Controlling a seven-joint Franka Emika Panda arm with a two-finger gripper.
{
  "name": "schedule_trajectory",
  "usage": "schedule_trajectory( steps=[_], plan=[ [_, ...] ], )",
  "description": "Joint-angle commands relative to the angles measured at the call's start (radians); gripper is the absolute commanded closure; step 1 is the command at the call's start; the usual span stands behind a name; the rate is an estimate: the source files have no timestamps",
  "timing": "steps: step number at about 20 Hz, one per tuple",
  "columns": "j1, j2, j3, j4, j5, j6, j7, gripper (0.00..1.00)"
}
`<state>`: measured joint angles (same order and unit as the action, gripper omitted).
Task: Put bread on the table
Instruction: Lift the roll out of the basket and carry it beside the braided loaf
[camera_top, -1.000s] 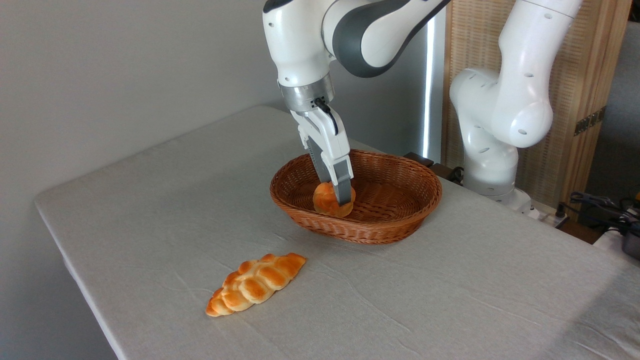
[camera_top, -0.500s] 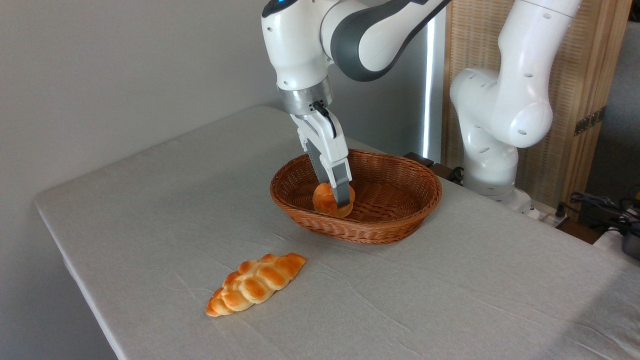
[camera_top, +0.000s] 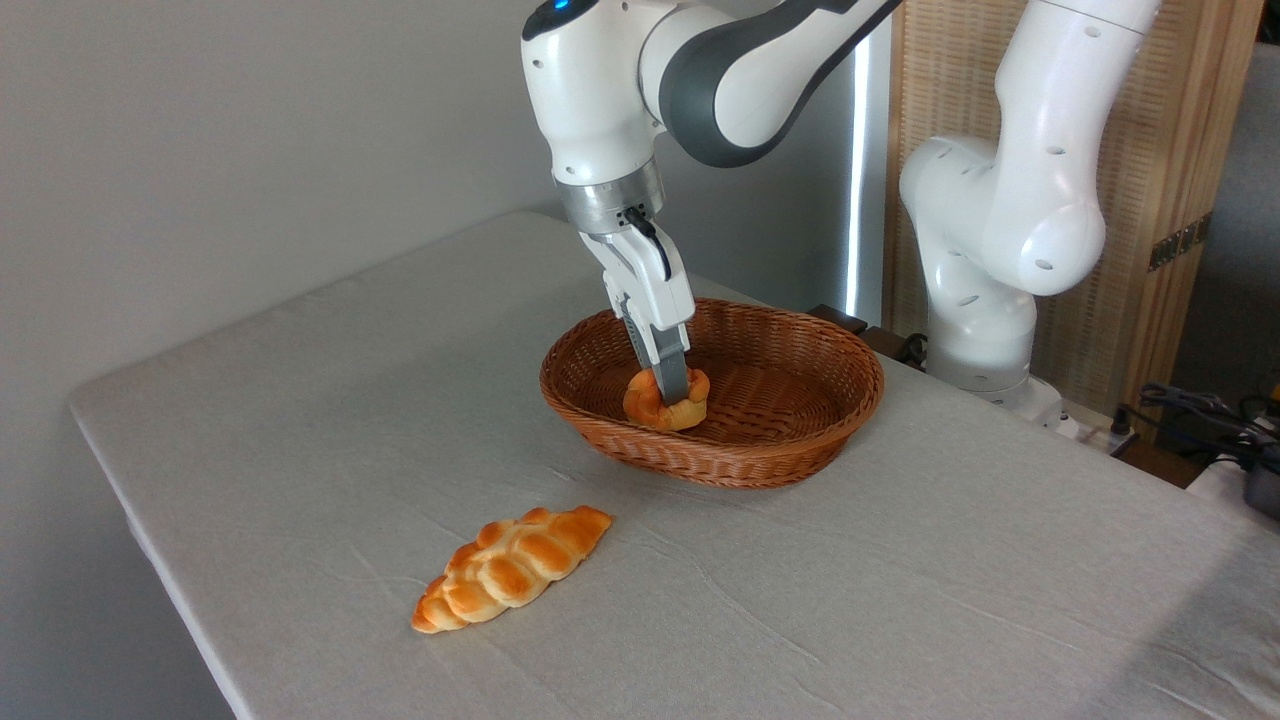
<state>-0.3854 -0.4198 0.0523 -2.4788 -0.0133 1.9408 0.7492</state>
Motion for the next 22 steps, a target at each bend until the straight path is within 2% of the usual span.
schedule_trajectory(
  steps=[1,3,6,9,11,14,17,18,19,20,21,22],
  plan=[
    [-0.016,-0.008,0.015,0.023,0.001,-0.009,0.015,0.76],
    [-0.024,-0.004,0.012,0.11,-0.007,-0.099,0.015,0.76],
    [-0.024,0.006,0.02,0.28,-0.065,-0.232,0.01,0.74],
    [-0.013,0.091,0.029,0.452,-0.079,-0.243,0.007,0.73],
    [-0.015,0.174,0.057,0.495,-0.076,-0.179,0.01,0.72],
    [-0.015,0.292,0.063,0.489,-0.076,-0.002,0.006,0.7],
    [-0.013,0.378,0.066,0.491,-0.08,0.156,0.004,0.61],
    [-0.015,0.397,0.066,0.489,-0.082,0.19,0.004,0.55],
    [-0.015,0.407,0.066,0.489,-0.082,0.201,0.004,0.39],
    [-0.016,0.414,0.064,0.489,-0.082,0.202,0.005,0.27],
    [-0.015,0.415,0.064,0.489,-0.082,0.202,0.007,0.07],
    [-0.016,0.415,0.064,0.489,-0.08,0.202,0.012,0.0]
  ],
)
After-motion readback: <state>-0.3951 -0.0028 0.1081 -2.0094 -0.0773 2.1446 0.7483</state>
